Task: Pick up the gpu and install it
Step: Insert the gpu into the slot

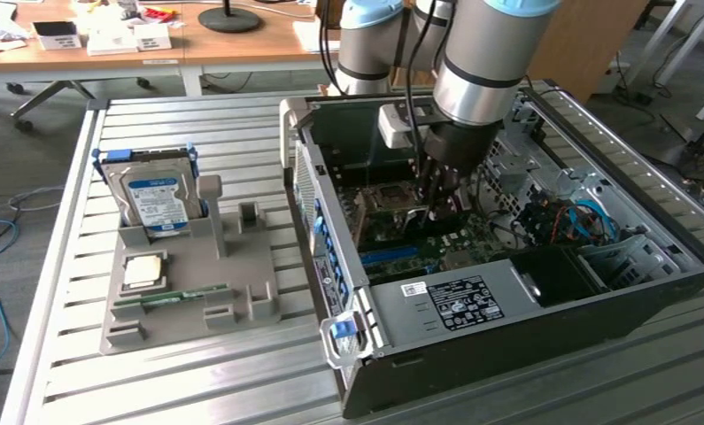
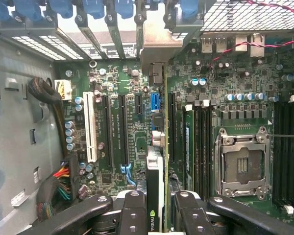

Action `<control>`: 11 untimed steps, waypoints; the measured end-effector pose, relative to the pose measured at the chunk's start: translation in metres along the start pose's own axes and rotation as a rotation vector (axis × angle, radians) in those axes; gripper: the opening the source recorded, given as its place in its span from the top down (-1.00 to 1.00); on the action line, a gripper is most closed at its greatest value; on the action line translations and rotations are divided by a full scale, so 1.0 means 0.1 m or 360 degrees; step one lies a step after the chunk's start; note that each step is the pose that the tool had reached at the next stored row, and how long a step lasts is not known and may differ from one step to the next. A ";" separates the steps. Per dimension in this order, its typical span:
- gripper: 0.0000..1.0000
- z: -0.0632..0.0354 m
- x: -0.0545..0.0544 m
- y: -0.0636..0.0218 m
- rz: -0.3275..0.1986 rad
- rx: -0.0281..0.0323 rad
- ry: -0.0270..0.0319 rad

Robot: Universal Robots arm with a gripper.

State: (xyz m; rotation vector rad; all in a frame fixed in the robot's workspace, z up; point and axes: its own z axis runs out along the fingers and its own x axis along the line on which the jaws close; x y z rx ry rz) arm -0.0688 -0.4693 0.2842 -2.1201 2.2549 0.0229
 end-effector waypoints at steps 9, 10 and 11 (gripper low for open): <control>0.47 0.027 0.00 0.032 0.0000 -0.00001 -0.00001; 0.47 0.027 0.00 0.034 0.0000 0.00000 -0.00002; 0.47 0.029 0.00 0.040 0.0000 0.00002 -0.00005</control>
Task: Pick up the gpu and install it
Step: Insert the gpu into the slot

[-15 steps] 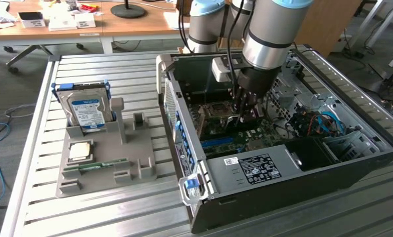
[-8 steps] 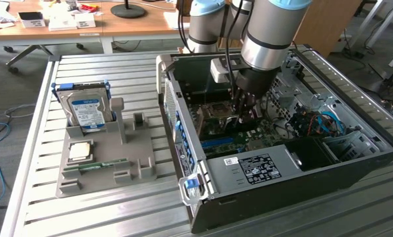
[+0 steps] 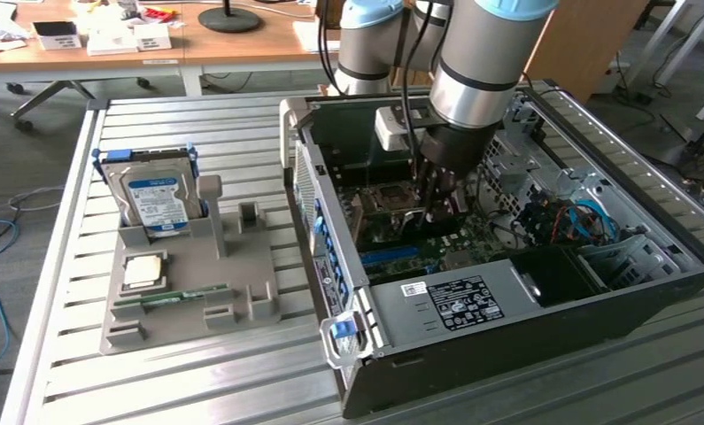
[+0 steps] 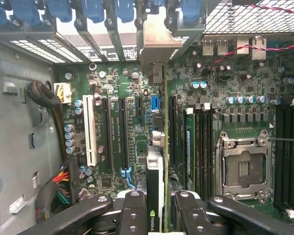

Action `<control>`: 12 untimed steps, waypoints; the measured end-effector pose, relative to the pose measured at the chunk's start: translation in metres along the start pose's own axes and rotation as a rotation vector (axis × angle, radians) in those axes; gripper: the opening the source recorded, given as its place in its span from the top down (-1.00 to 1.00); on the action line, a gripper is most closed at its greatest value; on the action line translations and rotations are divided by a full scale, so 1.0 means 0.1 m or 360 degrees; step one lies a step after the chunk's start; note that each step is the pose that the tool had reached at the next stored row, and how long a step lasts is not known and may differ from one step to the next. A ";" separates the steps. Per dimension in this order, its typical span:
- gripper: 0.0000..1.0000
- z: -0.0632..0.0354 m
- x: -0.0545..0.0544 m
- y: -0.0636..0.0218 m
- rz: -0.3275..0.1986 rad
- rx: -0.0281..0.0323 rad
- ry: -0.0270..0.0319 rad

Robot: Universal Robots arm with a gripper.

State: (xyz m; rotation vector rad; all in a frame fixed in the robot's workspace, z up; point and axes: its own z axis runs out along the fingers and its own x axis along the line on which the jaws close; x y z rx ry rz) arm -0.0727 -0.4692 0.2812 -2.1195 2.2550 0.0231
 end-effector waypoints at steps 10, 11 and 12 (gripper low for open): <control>0.47 0.003 0.00 0.024 0.0000 -0.00001 0.00002; 0.47 0.004 0.00 0.024 0.0000 -0.00002 0.00001; 0.47 0.007 0.00 0.024 0.0000 -0.00002 0.00002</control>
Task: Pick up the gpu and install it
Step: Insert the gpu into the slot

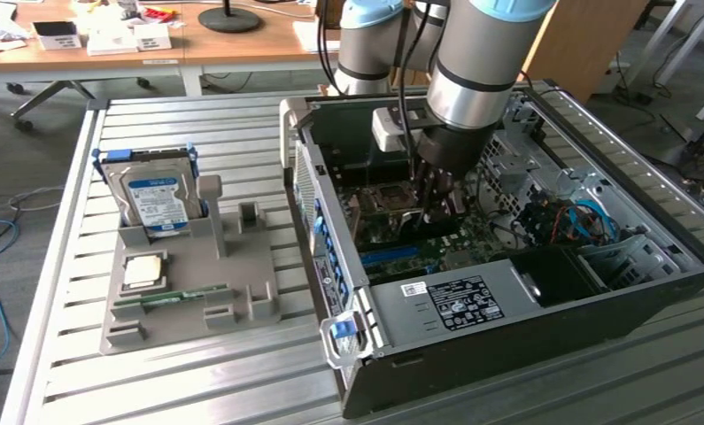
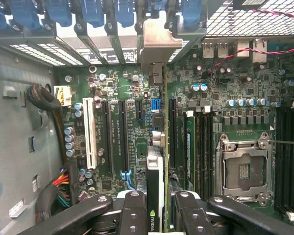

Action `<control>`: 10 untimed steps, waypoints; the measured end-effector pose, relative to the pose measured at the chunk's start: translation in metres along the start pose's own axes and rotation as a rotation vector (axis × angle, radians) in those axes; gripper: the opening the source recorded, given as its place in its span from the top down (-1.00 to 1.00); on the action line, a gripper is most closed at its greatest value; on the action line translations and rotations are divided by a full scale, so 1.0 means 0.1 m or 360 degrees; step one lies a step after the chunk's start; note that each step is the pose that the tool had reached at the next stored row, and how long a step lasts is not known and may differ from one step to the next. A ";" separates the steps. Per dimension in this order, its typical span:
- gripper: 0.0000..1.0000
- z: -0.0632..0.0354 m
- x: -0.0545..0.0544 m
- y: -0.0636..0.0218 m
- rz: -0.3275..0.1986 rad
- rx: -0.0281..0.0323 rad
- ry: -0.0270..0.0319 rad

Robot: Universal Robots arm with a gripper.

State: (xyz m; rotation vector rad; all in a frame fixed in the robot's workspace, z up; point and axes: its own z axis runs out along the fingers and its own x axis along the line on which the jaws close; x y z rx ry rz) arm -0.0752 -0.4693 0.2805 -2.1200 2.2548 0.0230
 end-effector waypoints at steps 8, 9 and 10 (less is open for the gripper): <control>0.47 0.023 0.00 0.020 0.0000 0.00001 -0.00002; 0.47 0.030 0.00 0.022 0.0000 0.00001 -0.00002; 0.47 0.032 0.00 0.022 0.0000 0.00000 0.00000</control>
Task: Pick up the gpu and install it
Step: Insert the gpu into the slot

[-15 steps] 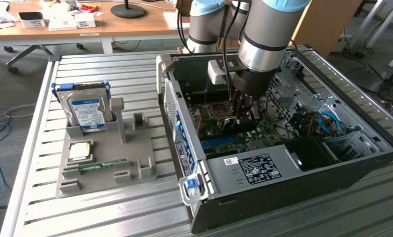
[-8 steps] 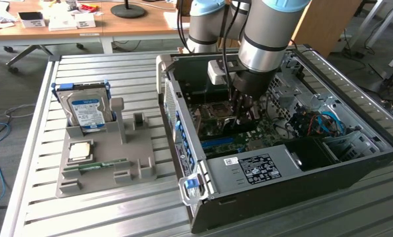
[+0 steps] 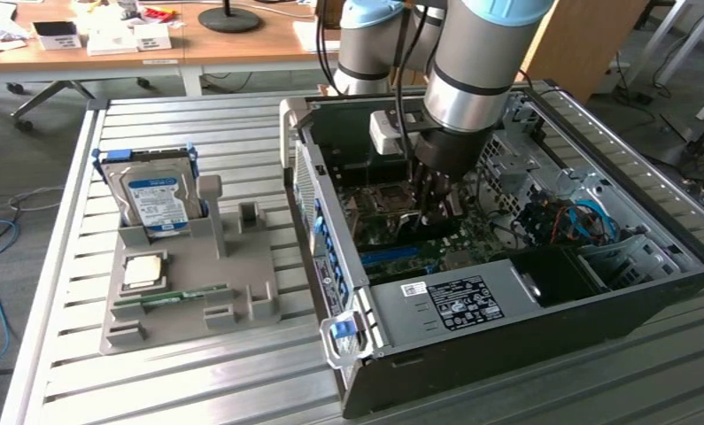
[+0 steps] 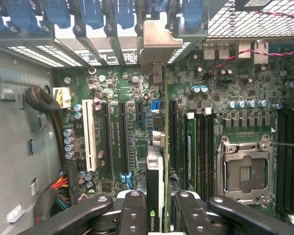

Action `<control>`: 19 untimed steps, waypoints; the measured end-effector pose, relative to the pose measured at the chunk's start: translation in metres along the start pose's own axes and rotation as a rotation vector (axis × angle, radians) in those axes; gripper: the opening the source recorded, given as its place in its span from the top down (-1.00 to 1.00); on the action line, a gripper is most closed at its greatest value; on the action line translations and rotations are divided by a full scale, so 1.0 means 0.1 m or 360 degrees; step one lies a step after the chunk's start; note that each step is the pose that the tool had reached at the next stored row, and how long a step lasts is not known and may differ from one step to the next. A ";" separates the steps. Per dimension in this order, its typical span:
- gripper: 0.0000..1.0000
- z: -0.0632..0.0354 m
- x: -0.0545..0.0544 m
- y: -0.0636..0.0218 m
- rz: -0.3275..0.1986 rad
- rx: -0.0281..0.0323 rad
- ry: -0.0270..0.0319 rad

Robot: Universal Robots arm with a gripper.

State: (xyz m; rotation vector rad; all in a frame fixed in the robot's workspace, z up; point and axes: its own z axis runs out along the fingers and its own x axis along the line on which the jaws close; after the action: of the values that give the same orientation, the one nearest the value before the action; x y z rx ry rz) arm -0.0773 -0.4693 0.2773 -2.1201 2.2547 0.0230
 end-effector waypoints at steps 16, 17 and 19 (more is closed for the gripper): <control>0.47 0.043 0.01 0.059 0.0000 -0.00001 0.00001; 0.47 0.043 0.01 0.062 0.0000 0.00000 0.00000; 0.47 0.045 0.01 0.071 0.0000 0.00002 -0.00004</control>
State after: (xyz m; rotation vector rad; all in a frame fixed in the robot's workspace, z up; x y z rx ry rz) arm -0.0843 -0.4692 0.2726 -2.1196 2.2548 0.0232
